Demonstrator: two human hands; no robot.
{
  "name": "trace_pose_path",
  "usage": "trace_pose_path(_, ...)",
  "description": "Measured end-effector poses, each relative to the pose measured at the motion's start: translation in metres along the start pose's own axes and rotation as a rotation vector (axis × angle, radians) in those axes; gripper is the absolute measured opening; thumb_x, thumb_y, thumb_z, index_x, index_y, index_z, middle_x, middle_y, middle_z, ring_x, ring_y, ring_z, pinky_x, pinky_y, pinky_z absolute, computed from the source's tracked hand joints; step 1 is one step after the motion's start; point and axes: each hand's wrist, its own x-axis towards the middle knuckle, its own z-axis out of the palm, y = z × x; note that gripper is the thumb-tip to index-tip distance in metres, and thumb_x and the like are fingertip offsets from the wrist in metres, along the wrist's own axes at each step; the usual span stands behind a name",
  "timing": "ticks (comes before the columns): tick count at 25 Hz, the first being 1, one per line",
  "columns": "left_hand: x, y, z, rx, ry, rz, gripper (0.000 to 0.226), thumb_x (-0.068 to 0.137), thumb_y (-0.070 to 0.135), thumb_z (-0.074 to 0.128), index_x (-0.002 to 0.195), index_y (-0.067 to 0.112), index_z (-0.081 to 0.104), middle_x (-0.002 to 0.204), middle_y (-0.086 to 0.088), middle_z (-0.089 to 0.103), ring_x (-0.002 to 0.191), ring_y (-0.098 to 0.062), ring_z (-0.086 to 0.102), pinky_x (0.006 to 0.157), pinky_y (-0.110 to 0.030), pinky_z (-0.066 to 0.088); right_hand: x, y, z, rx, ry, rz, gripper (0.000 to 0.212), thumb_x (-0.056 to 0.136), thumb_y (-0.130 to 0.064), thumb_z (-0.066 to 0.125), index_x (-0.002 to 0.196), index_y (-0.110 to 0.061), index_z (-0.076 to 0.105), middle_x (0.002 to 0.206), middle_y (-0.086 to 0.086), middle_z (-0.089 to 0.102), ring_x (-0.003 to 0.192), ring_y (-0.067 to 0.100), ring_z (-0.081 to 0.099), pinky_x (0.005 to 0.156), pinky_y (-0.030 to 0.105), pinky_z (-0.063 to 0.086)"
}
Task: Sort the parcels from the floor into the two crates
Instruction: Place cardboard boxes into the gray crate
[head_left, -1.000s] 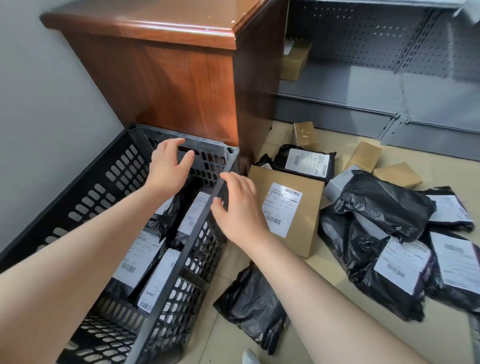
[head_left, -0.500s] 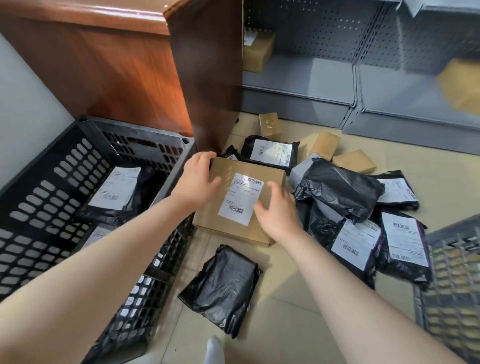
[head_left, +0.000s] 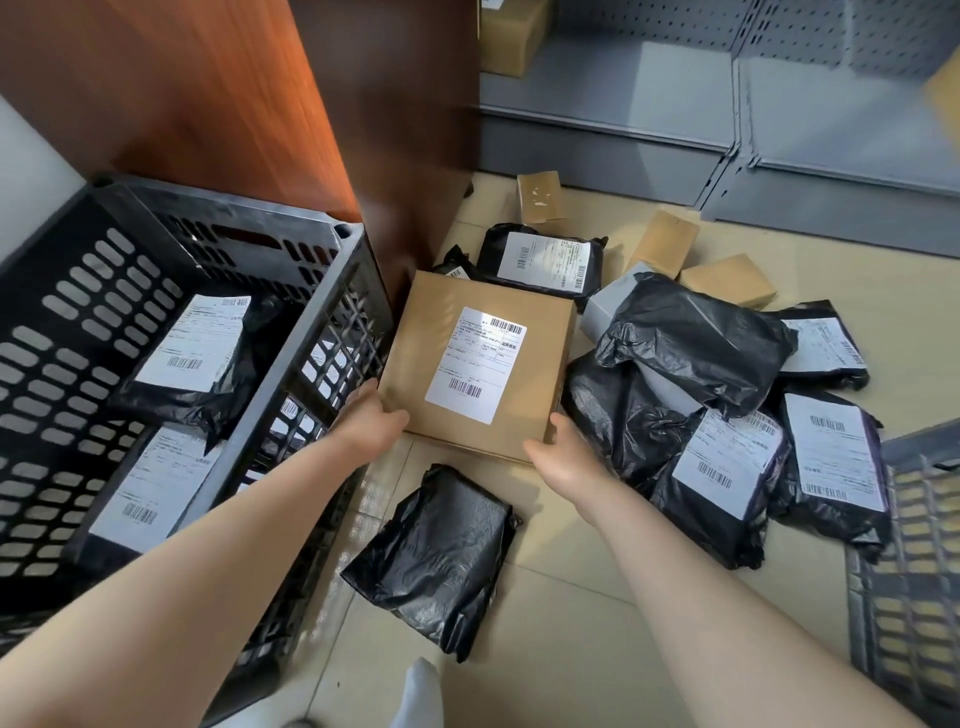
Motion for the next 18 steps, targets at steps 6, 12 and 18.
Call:
trace_pose_path(6,0.015,-0.011,0.011,-0.038,-0.019,-0.063,0.056,0.090,0.022,0.052,0.142,0.015,0.035,0.133,-0.007,0.050,0.109,-0.027,0.053,0.083,-0.033,0.042,0.024,0.025,0.014,0.092,-0.035,0.102,0.067,0.098,-0.027,0.051,0.154,-0.009,0.019,0.153,0.008,0.039,0.138,0.025,0.039,0.102,0.029,0.033)
trace_pose_path(12,0.023,-0.012,0.019,-0.034,0.015,-0.079,0.057,0.089,0.022,0.053,0.143,0.014,0.034,0.132,-0.007,0.043,0.105,-0.025,0.047,0.085,-0.036,0.040,0.039,0.040,0.023,0.231,-0.009,0.045,0.039,0.089,-0.024,0.061,0.127,-0.022,0.051,0.122,-0.004,0.064,0.104,0.014,0.058,0.082,0.025,0.040)
trace_pose_path(18,0.016,-0.018,0.036,-0.180,0.036,-0.103,0.059,0.091,0.028,0.057,0.144,0.019,0.032,0.140,-0.010,0.030,0.103,-0.027,0.046,0.087,-0.035,0.039,0.046,0.050,0.012,0.389,0.091,0.060,0.057,0.083,-0.038,0.071,0.131,-0.016,0.050,0.122,0.001,0.063,0.111,0.019,0.060,0.095,0.034,0.047)
